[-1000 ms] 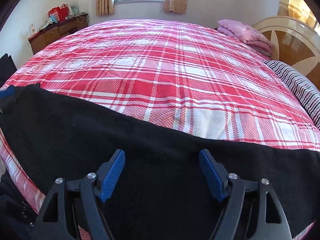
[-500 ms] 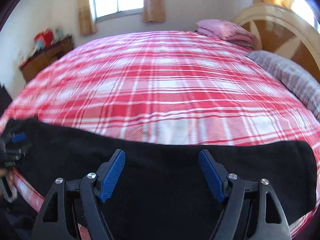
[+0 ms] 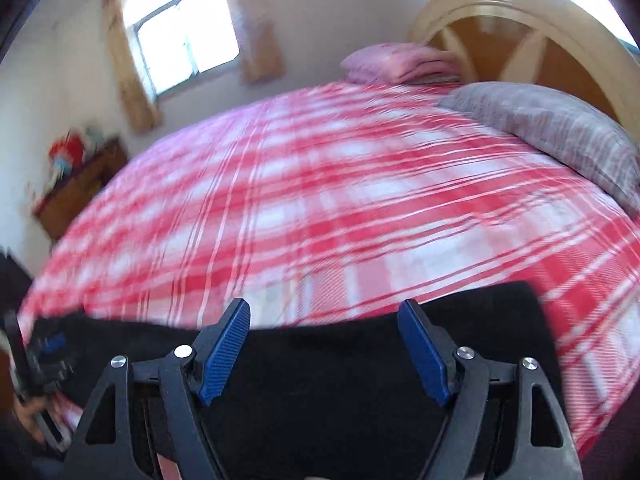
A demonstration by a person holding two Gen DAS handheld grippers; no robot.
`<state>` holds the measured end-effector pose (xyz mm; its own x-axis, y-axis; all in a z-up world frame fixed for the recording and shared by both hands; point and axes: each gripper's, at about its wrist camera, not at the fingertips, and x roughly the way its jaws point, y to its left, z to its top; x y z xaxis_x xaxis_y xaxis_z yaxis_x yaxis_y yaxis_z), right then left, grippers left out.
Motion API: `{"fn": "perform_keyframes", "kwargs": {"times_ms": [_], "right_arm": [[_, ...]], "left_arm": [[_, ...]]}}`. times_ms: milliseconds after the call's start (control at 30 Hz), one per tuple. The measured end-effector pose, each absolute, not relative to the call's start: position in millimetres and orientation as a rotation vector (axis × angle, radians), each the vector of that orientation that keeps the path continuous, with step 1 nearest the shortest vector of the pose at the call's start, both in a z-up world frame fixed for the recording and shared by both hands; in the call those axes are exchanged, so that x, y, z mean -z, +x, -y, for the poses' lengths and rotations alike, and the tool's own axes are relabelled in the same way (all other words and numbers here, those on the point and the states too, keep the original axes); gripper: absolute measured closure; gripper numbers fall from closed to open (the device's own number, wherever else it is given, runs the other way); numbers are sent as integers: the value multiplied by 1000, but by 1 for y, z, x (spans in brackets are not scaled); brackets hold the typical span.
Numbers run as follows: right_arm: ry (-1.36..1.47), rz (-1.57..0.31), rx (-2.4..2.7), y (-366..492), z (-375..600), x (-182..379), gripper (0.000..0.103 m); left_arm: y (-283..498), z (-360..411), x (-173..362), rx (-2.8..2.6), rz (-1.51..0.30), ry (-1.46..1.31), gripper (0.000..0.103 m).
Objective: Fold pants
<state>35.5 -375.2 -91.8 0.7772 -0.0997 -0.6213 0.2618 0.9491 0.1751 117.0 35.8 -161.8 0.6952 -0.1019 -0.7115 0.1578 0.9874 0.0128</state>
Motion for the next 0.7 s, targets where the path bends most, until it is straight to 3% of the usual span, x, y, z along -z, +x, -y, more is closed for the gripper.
{"fn": "perform_keyframes", "kwargs": {"times_ms": [333,467,700], "right_arm": [[517,-630,331,-26,495,82,27],[601,-659,276,-27,517,95,44],[597,-765,190,-18,513,113,45]], "left_arm": [[119,-38,168,128,-802,58,4],[118,-36,169,128,-803,67,4],[118,-37,170,129,-803,67,3]]}}
